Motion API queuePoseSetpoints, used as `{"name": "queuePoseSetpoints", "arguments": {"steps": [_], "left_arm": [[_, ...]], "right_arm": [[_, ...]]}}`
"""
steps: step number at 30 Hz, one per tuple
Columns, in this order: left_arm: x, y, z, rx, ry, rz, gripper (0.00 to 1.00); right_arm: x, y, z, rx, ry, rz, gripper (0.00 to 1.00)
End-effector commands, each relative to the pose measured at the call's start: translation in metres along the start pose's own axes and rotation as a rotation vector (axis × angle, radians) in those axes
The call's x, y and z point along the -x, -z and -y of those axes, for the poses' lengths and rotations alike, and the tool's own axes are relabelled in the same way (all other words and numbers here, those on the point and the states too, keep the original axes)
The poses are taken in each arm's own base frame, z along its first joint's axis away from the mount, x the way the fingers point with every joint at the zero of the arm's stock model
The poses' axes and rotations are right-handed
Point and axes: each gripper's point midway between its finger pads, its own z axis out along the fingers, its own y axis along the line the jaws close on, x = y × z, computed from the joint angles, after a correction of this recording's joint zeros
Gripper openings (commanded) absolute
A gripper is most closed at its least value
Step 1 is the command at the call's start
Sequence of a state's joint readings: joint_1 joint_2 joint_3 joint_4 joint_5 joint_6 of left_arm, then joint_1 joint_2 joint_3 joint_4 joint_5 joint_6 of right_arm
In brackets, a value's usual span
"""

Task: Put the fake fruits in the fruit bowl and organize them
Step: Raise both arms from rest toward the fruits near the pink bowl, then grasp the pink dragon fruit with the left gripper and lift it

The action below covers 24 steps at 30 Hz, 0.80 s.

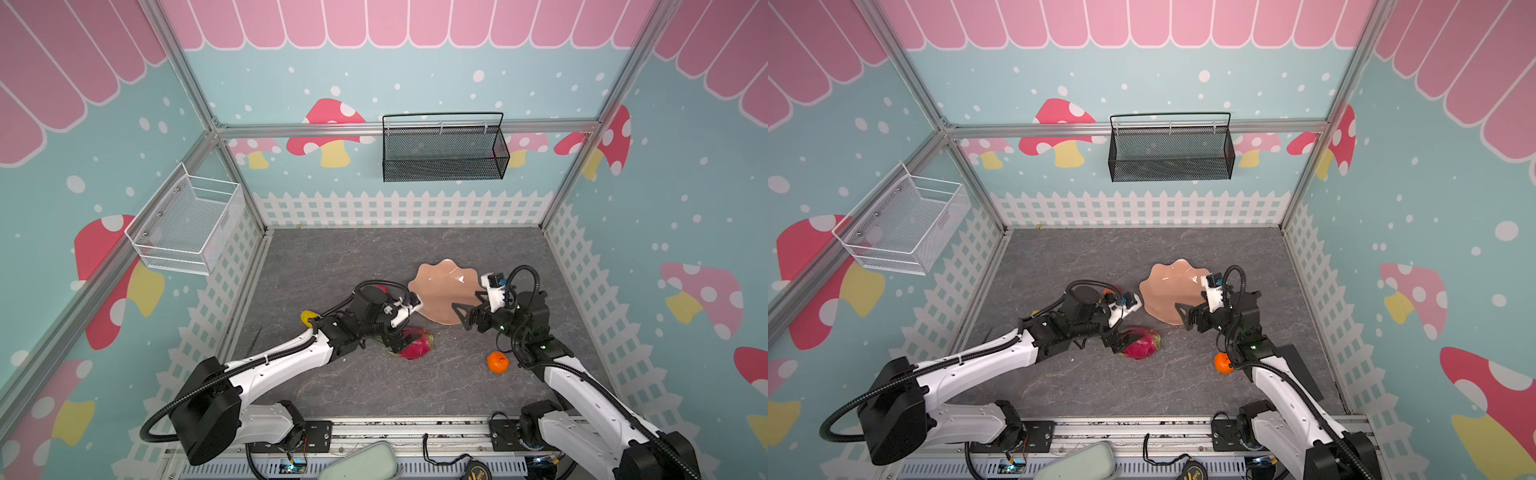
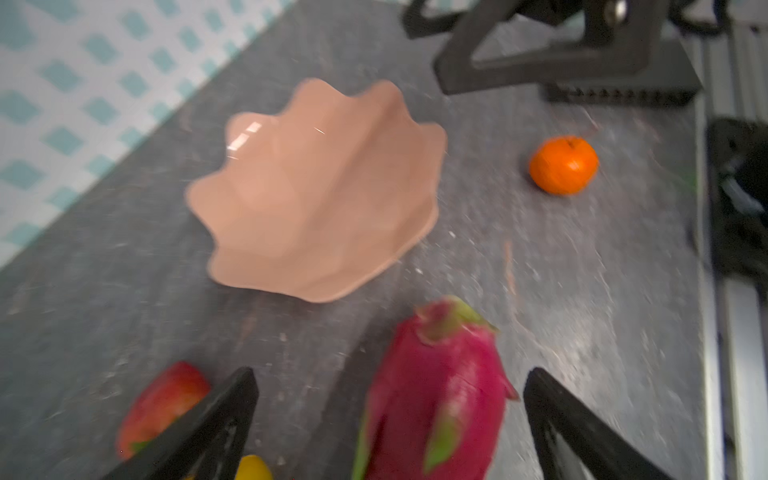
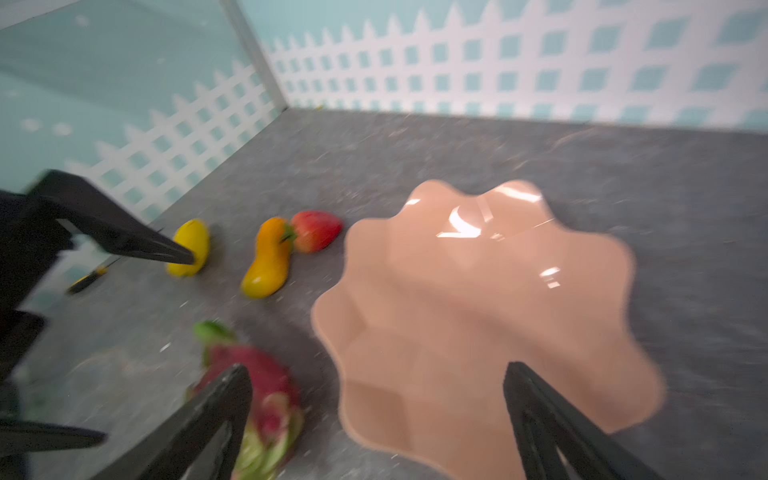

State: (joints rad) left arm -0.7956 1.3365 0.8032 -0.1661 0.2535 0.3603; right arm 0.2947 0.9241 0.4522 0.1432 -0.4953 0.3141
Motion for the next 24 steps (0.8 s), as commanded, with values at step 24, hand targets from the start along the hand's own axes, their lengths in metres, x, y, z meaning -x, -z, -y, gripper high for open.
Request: {"name": "queuePoseSetpoints", "arguments": {"steps": [24], "left_arm": [[-0.050,-0.071,0.002,-0.033,-0.232,-0.181,0.98]], "right_arm": [[-0.059,0.017,-0.056,0.232,-0.120,-0.184,0.98]]}}
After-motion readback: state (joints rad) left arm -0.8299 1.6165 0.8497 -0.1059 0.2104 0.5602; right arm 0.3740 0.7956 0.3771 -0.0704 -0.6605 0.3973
